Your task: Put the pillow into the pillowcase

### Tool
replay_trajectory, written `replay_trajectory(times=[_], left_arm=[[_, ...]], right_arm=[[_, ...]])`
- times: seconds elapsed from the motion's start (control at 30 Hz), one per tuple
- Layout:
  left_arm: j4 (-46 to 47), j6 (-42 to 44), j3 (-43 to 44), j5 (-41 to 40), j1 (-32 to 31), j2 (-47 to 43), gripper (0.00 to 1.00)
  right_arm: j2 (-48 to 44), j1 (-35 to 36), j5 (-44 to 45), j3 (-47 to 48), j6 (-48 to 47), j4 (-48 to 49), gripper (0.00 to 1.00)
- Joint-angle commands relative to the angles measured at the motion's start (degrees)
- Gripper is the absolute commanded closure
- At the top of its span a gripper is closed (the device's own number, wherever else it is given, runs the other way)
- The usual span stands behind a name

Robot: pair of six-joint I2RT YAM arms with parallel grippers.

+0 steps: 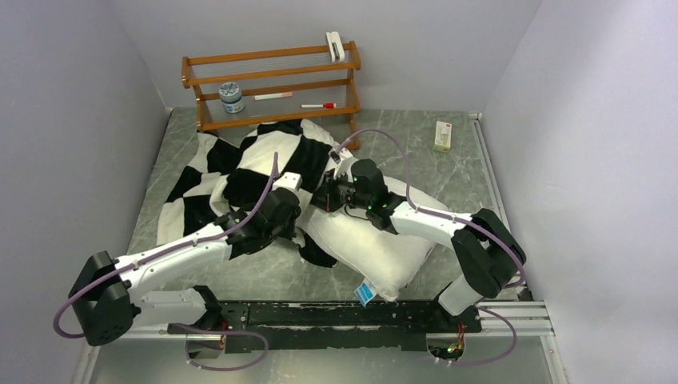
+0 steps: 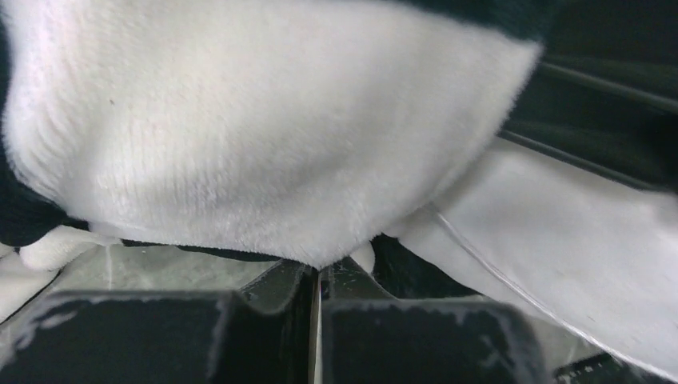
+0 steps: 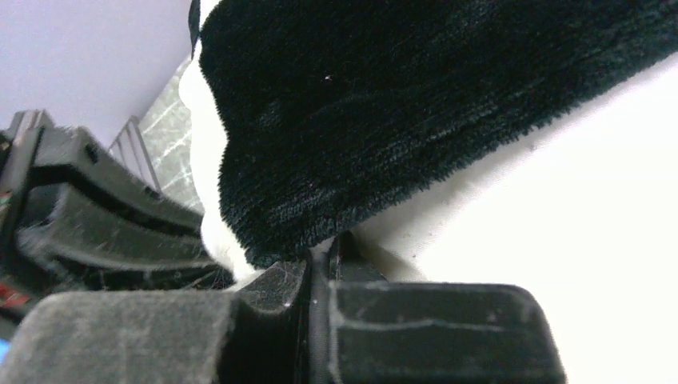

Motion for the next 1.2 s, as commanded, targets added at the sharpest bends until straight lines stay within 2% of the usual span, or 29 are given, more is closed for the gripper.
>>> replay_trajectory(times=[0.0,0.13,0.33,0.47,0.57,0.7,0.8,1.0,1.07,1.17], left_arm=[[3.6,0.6,1.1,0.4,-4.4,-4.7,0.95],[5.9,-1.1,1.0,4.0,-9.3,-5.4,0.95],[11.0,-4.2,-1.1,5.1,-15.4,-5.2,0.95],[8.7,-6.1,-1.0,3.1,-15.6,-4.6,0.95],[2.7,-9.9,0.4,-1.1,-15.7,-5.7,0.94],[-5.7,-13.6,1.2,-7.2,-15.6,-10.7,0.55],[-4.2,-15.3,-3.1,-6.5,-14.6,-15.4,0.39],[8.2,-17.5,-14.6,-0.3,-8.0,-17.3,0.18],[12.6,-16.7,-16.5,1.1,-5.7,-16.1,0.13],[17.6,-15.6,-17.2,-0.7,-4.0,-13.2,0.12]], right_arm=[[-0.5,-1.3,2.0,-1.8,6.4,10.5,1.00],[-1.8,-1.3,3.1,-1.9,8.8,13.8,1.00],[-3.9,-1.6,2.7,-3.4,11.0,19.2,1.00],[-5.7,-2.0,0.6,-5.9,9.0,20.3,1.00],[-8.9,-3.2,-1.0,-9.4,9.9,21.1,1.00],[-14.7,-5.4,-3.0,-11.9,11.6,19.2,1.00],[-16.2,-6.8,-4.4,-11.4,11.6,17.9,1.00],[-13.2,-8.0,-5.5,-10.2,14.0,21.0,1.00],[-12.1,-8.4,-5.9,-9.4,14.9,21.9,1.00],[-10.8,-8.7,-6.2,-8.0,15.7,22.7,1.00]])
